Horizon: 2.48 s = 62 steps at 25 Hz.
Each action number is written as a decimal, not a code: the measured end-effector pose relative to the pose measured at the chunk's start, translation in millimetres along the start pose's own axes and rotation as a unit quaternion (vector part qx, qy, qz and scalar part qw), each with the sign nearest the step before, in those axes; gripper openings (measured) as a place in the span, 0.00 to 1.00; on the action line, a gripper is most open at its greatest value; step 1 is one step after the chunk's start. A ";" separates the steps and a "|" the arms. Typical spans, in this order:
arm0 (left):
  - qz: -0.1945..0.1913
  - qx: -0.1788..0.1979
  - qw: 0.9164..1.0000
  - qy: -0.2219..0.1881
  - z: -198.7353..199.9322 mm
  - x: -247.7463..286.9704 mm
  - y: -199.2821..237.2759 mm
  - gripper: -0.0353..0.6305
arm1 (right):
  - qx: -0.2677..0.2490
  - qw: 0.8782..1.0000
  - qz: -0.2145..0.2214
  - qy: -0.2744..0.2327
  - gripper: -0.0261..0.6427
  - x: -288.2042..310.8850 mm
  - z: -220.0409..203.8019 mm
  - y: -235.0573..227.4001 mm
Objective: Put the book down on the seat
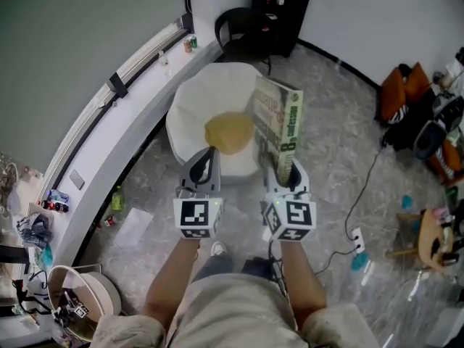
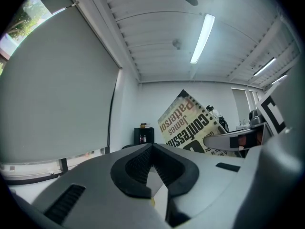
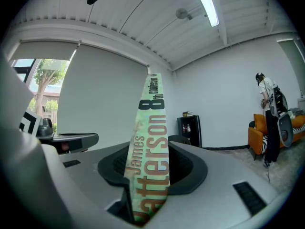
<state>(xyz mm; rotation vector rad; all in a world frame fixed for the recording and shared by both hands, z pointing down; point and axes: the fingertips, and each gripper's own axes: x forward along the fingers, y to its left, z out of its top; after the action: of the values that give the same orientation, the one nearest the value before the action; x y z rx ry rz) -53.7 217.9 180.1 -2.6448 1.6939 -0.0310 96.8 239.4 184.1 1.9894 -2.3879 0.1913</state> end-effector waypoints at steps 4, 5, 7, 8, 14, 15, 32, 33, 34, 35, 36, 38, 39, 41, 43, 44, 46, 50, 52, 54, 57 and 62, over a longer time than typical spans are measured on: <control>-0.007 0.000 1.000 -0.002 2.5 21.2 31.3 0.06 | -0.004 1.000 -0.005 0.002 0.28 31.6 2.3 14.4; -0.008 -0.001 1.000 -0.003 3.6 25.8 38.2 0.06 | -0.005 1.000 -0.005 0.002 0.28 38.3 3.2 17.7; -0.012 -0.001 1.000 -0.006 4.8 33.3 49.5 0.06 | -0.008 1.000 -0.009 0.000 0.28 49.3 4.7 22.5; -0.014 -0.001 1.000 -0.007 4.7 36.2 53.8 0.06 | -0.009 1.000 -0.012 -0.001 0.28 53.5 5.0 23.7; -0.013 0.003 1.000 -0.010 3.6 52.5 66.8 0.06 | -0.004 1.000 -0.022 -0.007 0.28 73.0 5.4 14.3; -0.012 0.004 1.000 -0.009 3.2 55.5 68.9 0.06 | -0.002 1.000 -0.022 -0.008 0.28 77.1 5.7 12.6; 0.021 0.008 1.000 0.021 1.8 256.8 91.7 0.06 | 0.021 0.999 0.022 0.022 0.28 267.0 12.2 -77.1; 0.021 0.009 1.000 0.021 -0.5 260.1 91.0 0.06 | 0.022 0.999 0.023 0.021 0.28 268.7 10.7 -79.0; 0.021 0.010 1.000 0.021 -3.1 262.6 90.7 0.06 | 0.023 0.999 0.023 0.019 0.28 270.0 9.0 -80.3; 0.022 0.010 1.000 0.020 -5.4 266.3 91.0 0.06 | 0.023 0.999 0.024 0.017 0.28 272.7 7.5 -81.8; 0.022 0.011 0.999 0.020 -7.6 270.8 91.3 0.06 | 0.024 0.999 0.025 0.016 0.28 276.4 6.1 -83.5; 0.022 0.013 0.999 0.021 -11.5 280.0 90.8 0.06 | 0.026 0.999 0.026 0.015 0.28 283.8 4.1 -88.2; 0.023 0.013 0.999 0.022 -12.9 286.9 89.8 0.06 | 0.027 0.999 0.027 0.016 0.28 289.0 3.8 -93.0; 0.026 0.012 0.999 0.024 -13.3 312.5 85.0 0.06 | 0.028 0.999 0.030 0.019 0.28 307.7 6.5 -112.6; 0.031 0.011 0.999 0.027 -12.7 339.1 80.4 0.06 | 0.027 0.999 0.033 0.024 0.28 328.2 9.7 -133.8; 0.032 0.010 0.999 0.029 -13.0 347.2 80.3 0.06 | 0.027 0.999 0.033 0.027 0.28 335.7 10.0 -139.7; 0.034 0.010 0.999 0.031 -14.0 356.7 86.2 0.06 | 0.028 0.999 0.030 0.031 0.28 347.7 9.3 -143.3; 0.038 0.008 0.999 0.027 -17.1 368.9 109.8 0.06 | 0.022 0.999 0.029 0.033 0.28 366.9 8.4 -135.2; 0.037 0.004 0.999 0.025 -17.9 374.7 119.7 0.06 | 0.016 0.999 0.029 0.033 0.28 375.2 9.4 -130.1; 0.030 0.002 0.999 0.024 -18.7 381.4 128.9 0.06 | 0.016 0.999 0.025 0.036 0.28 385.5 9.7 -124.6; 0.024 -0.005 0.999 0.026 -24.7 391.3 149.1 0.06 | 0.015 0.999 0.022 0.041 0.28 405.3 8.7 -110.9; 0.021 -0.005 0.999 0.031 -35.5 403.9 190.7 0.06 | 0.010 0.998 0.023 0.057 0.28 437.7 -1.8 -82.1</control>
<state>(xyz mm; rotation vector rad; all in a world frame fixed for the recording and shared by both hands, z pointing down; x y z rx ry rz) -58.7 -228.4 220.0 -2.6405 1.7711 -0.1052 96.9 -202.9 235.8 1.8779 -2.3720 0.3206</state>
